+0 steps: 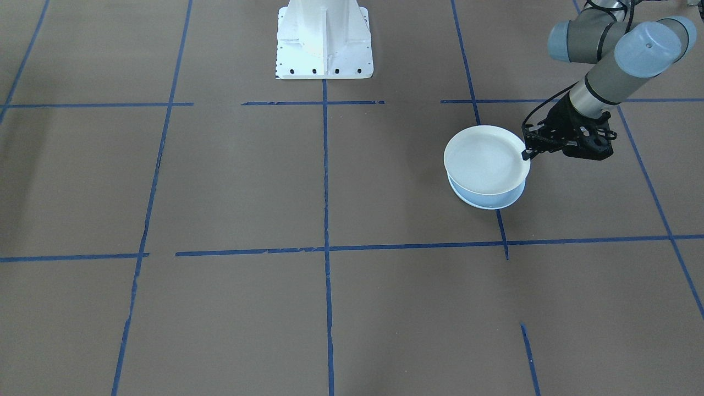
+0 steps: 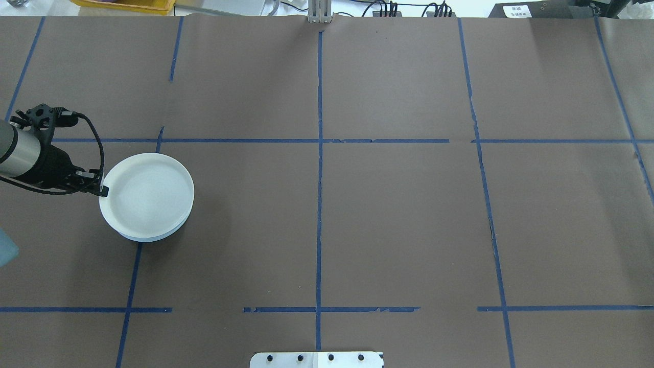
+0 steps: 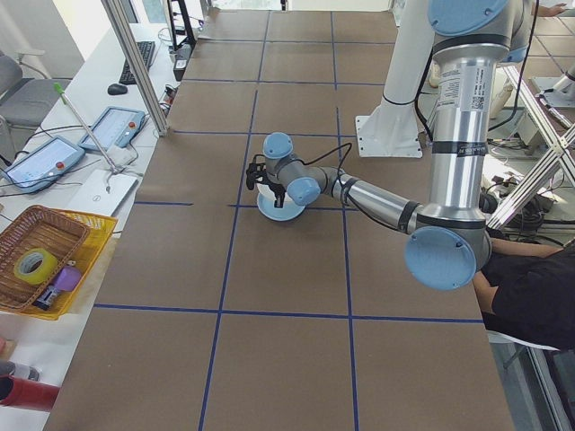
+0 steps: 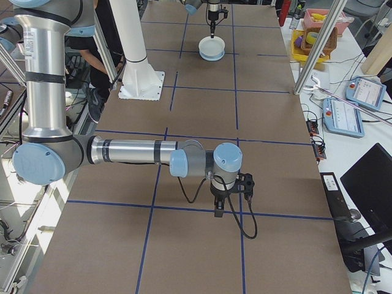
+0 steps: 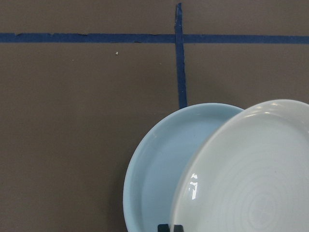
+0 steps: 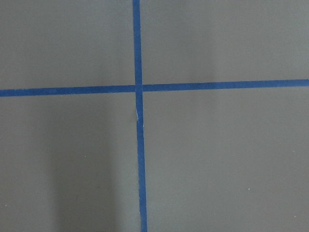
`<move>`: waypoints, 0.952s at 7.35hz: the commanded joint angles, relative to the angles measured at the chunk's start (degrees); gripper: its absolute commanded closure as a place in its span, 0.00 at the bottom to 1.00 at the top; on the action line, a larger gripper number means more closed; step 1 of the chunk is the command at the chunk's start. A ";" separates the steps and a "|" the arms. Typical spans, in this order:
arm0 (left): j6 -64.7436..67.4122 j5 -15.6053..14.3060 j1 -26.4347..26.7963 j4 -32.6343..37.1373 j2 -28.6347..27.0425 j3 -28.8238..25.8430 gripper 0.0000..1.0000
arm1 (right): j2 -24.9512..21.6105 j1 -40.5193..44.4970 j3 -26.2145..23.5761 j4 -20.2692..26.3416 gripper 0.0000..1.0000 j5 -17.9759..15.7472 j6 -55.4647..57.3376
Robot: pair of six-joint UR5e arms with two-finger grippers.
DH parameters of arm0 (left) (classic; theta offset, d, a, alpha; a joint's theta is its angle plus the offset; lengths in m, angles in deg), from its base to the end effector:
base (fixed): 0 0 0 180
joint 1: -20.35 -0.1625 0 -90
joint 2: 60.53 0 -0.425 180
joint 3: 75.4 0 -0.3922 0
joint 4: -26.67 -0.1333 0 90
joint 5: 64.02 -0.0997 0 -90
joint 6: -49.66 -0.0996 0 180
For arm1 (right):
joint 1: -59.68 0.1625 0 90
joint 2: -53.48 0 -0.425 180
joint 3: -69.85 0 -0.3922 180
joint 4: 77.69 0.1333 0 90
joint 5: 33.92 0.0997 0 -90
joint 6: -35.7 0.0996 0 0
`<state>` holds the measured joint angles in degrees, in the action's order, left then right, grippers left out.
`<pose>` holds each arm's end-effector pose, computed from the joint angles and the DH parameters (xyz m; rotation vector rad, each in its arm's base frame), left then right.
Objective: Stack plate in center
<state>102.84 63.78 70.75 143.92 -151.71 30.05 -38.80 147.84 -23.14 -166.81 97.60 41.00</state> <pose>0.2700 -0.4398 0.4628 0.0546 0.9634 0.0342 0.0519 -0.4789 0.6541 -0.0186 -0.7249 0.0477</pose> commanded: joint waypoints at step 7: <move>-3.69 -0.01 1.88 -0.09 0.30 -0.08 0.00 | 0.00 0.09 0.00 0.00 0.00 -0.03 -0.02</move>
<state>99.35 63.77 71.98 143.81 -151.42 29.71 -38.80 147.86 -23.14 -166.81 97.58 41.03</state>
